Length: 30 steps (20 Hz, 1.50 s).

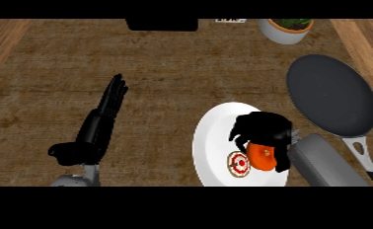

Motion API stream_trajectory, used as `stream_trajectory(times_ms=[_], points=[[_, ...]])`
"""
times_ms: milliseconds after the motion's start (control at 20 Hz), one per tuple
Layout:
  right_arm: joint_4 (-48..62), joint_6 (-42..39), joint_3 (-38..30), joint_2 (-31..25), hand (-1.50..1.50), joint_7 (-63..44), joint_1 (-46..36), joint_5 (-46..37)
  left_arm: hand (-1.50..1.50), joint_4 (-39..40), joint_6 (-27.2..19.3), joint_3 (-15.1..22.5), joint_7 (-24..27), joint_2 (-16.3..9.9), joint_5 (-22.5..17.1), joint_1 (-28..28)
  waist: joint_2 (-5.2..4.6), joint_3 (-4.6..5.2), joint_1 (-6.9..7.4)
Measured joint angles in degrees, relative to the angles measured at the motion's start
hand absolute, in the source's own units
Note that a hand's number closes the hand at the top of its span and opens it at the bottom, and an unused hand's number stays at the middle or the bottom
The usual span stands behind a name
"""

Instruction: Pick the squash from the plate and place it in the pan

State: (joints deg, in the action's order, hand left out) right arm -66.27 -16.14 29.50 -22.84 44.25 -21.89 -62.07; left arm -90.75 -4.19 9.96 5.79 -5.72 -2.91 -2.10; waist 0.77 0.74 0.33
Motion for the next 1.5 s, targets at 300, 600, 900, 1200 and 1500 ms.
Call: stream_trajectory(times_ms=[300, 600, 900, 1200, 1500], points=[[0.96, 4.71, -4.82, 0.83, 1.50, 3.51, 0.64, 1.93, 0.00, 0.71, 0.67, 0.23, 0.93, 0.42, 0.30, 0.88, -0.19, 0.03, -0.27], [1.37, 8.21, -17.65, 7.00, 1.50, -18.58, 2.47, 5.17, 0.00, 0.06, -0.10, -1.18, 0.57, -0.07, 0.01, 1.99, 0.15, -0.37, -3.02], [-5.15, 18.71, -25.97, 14.61, 1.50, -43.60, 2.29, 2.03, 0.00, 0.42, -0.82, -1.85, 0.57, -0.14, 0.21, 2.61, 0.71, -0.41, -4.48], [-18.97, 25.11, -24.29, 20.69, 1.50, -65.51, 1.91, -3.13, 0.00, 0.37, 0.43, -2.02, 1.06, -0.57, -0.46, 2.61, 0.40, -0.52, -2.85], [-28.50, 28.26, -24.27, 22.29, 1.50, -78.48, 4.60, -4.43, 0.00, 0.63, 0.96, -1.06, 1.32, 0.12, 0.15, 2.07, -0.34, -0.67, -1.26]])
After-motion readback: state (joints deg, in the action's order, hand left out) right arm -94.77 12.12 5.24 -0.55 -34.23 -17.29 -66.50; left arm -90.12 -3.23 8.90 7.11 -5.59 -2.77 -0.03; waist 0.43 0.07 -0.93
